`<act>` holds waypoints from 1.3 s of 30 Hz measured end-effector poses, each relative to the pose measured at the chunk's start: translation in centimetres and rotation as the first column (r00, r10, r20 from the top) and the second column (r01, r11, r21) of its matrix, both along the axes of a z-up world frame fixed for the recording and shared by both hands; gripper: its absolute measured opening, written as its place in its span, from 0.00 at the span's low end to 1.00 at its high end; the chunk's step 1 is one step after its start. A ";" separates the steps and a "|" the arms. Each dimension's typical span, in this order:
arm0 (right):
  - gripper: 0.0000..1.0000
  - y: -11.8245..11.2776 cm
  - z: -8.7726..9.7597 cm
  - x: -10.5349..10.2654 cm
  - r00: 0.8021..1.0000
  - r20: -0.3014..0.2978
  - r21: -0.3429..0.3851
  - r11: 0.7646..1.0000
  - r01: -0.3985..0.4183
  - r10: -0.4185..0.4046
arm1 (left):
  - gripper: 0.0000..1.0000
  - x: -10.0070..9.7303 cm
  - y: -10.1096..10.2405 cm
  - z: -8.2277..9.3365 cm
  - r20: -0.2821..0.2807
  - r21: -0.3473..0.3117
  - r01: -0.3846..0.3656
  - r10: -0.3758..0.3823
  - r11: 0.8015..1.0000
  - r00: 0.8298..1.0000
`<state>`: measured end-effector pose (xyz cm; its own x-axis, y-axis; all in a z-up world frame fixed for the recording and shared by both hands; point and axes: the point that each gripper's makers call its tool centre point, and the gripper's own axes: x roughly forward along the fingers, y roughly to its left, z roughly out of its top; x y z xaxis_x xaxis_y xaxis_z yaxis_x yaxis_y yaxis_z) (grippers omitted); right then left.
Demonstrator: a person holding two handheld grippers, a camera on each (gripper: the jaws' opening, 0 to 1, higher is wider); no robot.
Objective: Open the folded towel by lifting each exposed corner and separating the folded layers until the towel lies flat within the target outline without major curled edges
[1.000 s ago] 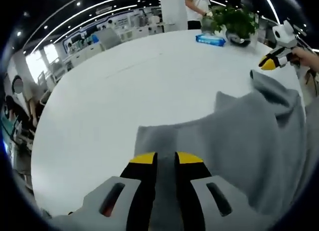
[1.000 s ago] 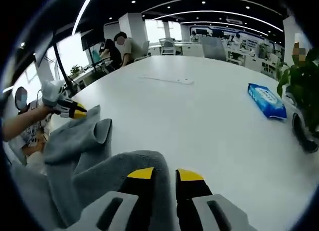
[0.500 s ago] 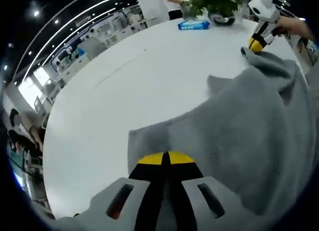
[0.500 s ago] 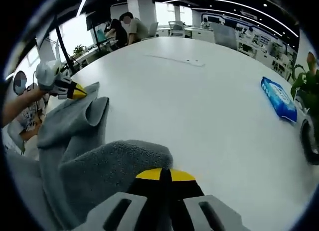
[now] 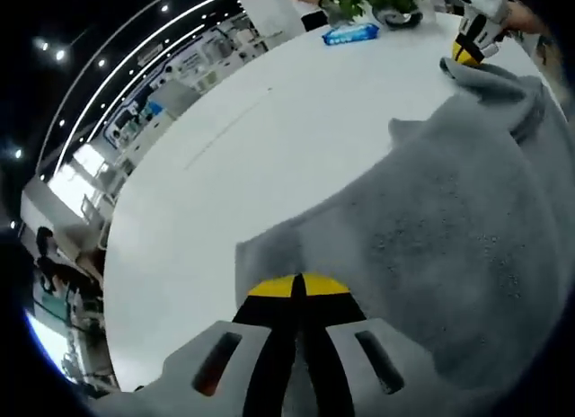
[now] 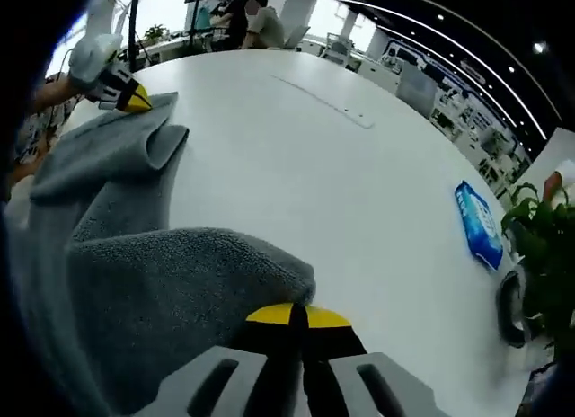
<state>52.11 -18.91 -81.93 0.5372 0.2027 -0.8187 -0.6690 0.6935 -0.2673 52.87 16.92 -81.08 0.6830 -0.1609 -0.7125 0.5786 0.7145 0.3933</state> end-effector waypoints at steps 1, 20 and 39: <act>0.00 -0.2 0.0 0.3 1.000 0.002 -0.006 1.000 0.009 -0.009 | 0.00 -0.1 0.0 0.0 -0.016 -0.032 -0.023 0.022 0.999 1.000; 0.00 -5.2 0.0 2.3 0.993 -0.032 -0.004 0.994 0.109 -0.109 | 0.00 1.0 3.0 0.1 0.001 0.001 -0.053 0.053 0.999 0.999; 0.00 -8.5 0.2 2.1 0.976 -0.070 0.007 0.979 0.205 -0.204 | 0.00 1.9 5.2 -0.1 -0.015 -0.015 -0.107 0.106 0.994 0.994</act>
